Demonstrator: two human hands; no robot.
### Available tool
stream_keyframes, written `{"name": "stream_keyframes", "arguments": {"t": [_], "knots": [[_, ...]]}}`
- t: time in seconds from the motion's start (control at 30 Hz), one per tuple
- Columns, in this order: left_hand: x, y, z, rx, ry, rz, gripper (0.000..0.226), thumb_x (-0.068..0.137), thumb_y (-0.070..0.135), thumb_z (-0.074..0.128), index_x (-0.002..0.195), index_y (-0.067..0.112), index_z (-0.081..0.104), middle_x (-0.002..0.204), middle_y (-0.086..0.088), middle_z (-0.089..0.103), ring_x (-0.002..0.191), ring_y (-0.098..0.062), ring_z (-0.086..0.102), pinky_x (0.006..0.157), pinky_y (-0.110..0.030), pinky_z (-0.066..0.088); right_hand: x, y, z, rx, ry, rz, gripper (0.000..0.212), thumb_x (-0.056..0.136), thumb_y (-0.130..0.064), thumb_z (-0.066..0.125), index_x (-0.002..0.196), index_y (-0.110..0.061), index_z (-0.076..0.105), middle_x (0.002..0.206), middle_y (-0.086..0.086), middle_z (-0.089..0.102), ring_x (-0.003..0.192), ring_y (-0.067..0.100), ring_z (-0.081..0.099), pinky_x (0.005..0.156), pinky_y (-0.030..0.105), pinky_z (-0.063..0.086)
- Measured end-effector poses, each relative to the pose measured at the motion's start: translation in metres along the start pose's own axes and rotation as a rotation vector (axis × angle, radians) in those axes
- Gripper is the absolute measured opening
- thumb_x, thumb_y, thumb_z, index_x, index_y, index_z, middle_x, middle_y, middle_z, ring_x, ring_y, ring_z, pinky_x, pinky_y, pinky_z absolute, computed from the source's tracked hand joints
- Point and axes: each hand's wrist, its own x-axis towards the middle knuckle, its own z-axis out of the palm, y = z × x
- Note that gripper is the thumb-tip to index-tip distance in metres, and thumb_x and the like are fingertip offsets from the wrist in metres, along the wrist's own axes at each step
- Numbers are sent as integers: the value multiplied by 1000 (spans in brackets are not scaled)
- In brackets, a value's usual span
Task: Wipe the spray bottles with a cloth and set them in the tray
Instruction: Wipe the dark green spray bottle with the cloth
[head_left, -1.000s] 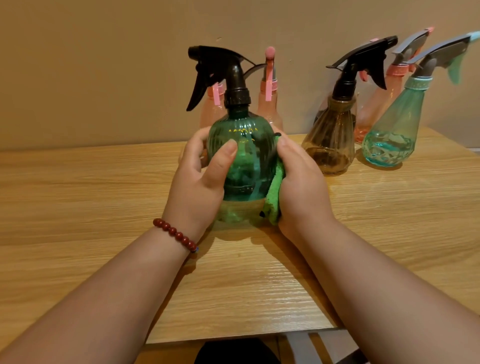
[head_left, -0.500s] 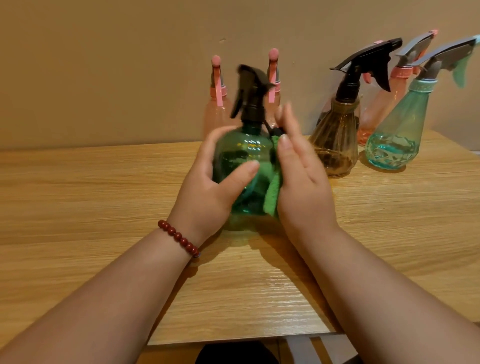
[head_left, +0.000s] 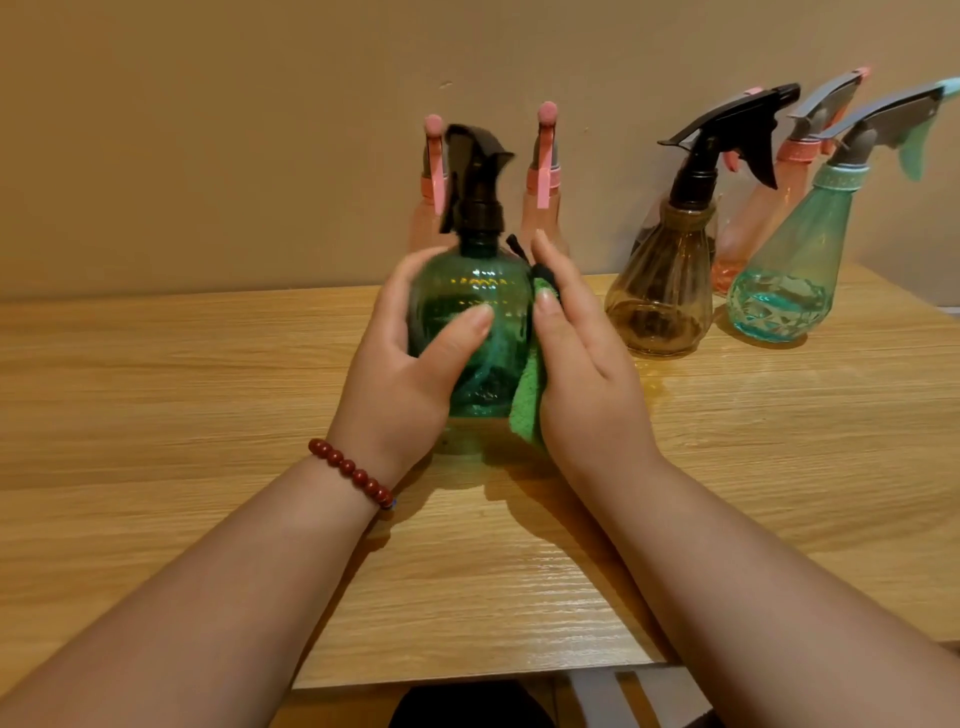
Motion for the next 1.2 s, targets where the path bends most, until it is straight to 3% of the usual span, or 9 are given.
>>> {"name": "stream_keyframes", "arguments": {"t": [0.17, 0.4, 0.53, 0.67, 0.77, 0.83, 0.97, 1.03, 1.2], "knots": [[-3, -1, 3, 90, -96, -3, 58, 76, 46, 61, 129, 25, 48, 122, -1, 59, 111, -13, 61, 85, -32, 55, 5, 0, -8, 77, 40, 37, 40, 101, -27, 35, 138, -26, 51, 136, -10, 55, 128, 2, 48, 109, 37, 40], [0, -4, 0, 42, 147, 12, 63, 78, 49, 61, 131, 18, 49, 120, -5, 62, 109, -17, 62, 88, -38, 54, 3, 6, 3, 63, -80, 69, 50, 95, -36, 39, 144, -31, 40, 147, -9, 44, 138, 7, 37, 114, 43, 31], [-1, -3, 0, 130, 35, 16, 62, 76, 50, 62, 130, 24, 48, 119, 1, 62, 106, -11, 63, 82, -30, 56, 4, 3, 0, 78, -33, 77, 44, 96, -34, 38, 140, -33, 46, 143, -8, 49, 134, 7, 43, 111, 41, 36], [-3, -2, 2, 217, -122, 1, 61, 72, 53, 62, 129, 36, 48, 122, 9, 58, 109, -5, 60, 81, -26, 55, 6, -5, -11, 110, 69, 72, 33, 104, -20, 36, 127, -31, 56, 116, -21, 61, 111, -14, 53, 88, 7, 43], [-5, 1, 5, 160, -115, 46, 61, 75, 47, 61, 132, 30, 46, 124, 6, 57, 112, -7, 59, 85, -24, 54, 5, -7, -14, 132, 68, 62, 34, 104, -16, 34, 125, -29, 57, 115, -24, 59, 103, -21, 52, 77, -1, 40], [-5, 1, 4, 51, -84, 50, 60, 78, 42, 59, 134, 24, 45, 125, -1, 58, 114, -14, 60, 86, -30, 54, 5, -6, -10, 142, 31, 108, 36, 104, -18, 34, 131, -24, 58, 118, -18, 60, 102, -20, 54, 79, 1, 42], [-2, 1, 2, 47, -30, 8, 66, 80, 50, 56, 140, 30, 38, 131, 1, 56, 119, -11, 57, 92, -34, 53, 6, 0, -2, 262, 41, 248, 33, 102, -27, 40, 127, -27, 62, 120, -8, 66, 113, 2, 60, 97, 28, 48], [-2, 1, 3, 69, -1, -13, 67, 79, 54, 58, 137, 34, 32, 126, 4, 61, 112, -7, 61, 84, -27, 55, 5, -2, -2, 213, 86, 209, 34, 104, -26, 38, 131, -25, 58, 121, -10, 65, 111, -3, 59, 95, 21, 48], [-3, 2, 8, 32, -8, -28, 48, 90, 42, 60, 130, 26, 39, 122, 2, 60, 105, -4, 64, 79, -21, 54, 4, 0, -3, 64, 130, 29, 44, 99, -33, 36, 142, -26, 45, 140, -8, 50, 130, 3, 45, 108, 36, 41]]}}
